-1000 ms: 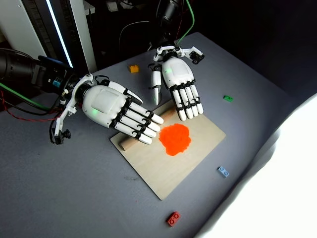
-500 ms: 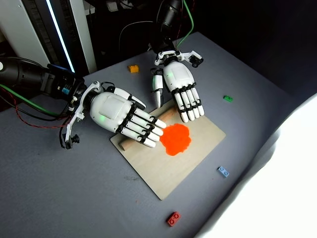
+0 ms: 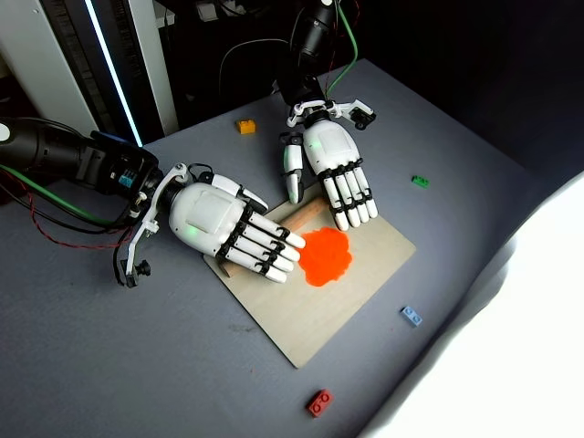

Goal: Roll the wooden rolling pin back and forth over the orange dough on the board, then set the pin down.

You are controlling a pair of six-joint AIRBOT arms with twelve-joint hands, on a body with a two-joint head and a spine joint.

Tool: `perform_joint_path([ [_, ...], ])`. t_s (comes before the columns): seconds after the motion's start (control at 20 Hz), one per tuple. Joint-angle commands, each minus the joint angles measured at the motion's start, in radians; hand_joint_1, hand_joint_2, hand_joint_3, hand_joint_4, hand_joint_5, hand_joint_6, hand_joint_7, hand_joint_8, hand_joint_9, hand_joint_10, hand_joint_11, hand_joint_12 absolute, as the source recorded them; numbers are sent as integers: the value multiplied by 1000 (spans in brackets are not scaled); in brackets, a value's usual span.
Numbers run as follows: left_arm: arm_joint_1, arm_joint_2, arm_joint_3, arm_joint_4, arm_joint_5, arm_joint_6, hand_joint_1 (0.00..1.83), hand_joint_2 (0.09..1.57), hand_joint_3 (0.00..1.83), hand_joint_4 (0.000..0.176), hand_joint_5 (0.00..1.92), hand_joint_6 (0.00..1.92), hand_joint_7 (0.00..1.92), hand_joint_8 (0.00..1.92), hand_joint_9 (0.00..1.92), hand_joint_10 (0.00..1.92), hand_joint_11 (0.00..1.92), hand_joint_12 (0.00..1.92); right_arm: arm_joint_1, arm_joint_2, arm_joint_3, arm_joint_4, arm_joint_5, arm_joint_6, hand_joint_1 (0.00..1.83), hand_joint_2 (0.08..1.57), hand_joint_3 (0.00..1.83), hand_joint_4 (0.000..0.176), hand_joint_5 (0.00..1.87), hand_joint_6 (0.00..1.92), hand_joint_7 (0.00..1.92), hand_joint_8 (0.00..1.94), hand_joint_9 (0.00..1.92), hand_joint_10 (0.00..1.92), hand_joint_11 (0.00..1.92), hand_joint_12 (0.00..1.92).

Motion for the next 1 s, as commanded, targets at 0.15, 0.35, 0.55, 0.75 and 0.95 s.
perform_joint_path([
  [0.15, -4, -12, 11, 56, -92, -3, 0, 1404, 15, 0, 0, 0, 0, 0, 0, 0, 0, 0, 1, -14, 21, -71, 78, 8, 0, 1516, 37, 0, 32, 7, 22, 4, 0, 0, 0, 0],
  [0.35, -6, -20, 17, 58, -91, -3, 0, 1401, 12, 0, 0, 0, 0, 0, 0, 0, 0, 0, 2, -44, 62, -71, 92, 7, 0, 1513, 29, 0, 35, 7, 21, 2, 0, 0, 0, 0],
  [0.55, -11, -28, 26, 58, -91, -3, 0, 1403, 12, 0, 0, 0, 0, 0, 0, 0, 0, 0, 11, -77, 105, -71, 118, 5, 0, 1511, 25, 0, 40, 8, 31, 6, 12, 5, 0, 0],
  [0.75, -18, -35, 34, 57, -84, -3, 0, 1397, 8, 0, 0, 0, 0, 0, 0, 0, 0, 0, 13, -92, 111, -71, 124, 5, 0, 1507, 20, 0, 44, 8, 32, 5, 12, 4, 0, 0],
  [0.95, -33, -44, 53, 53, -71, -6, 0, 1395, 6, 0, 0, 0, 0, 0, 0, 0, 0, 0, 18, -99, 123, -70, 116, 8, 0, 1508, 17, 0, 48, 8, 33, 3, 16, 4, 0, 0],
])
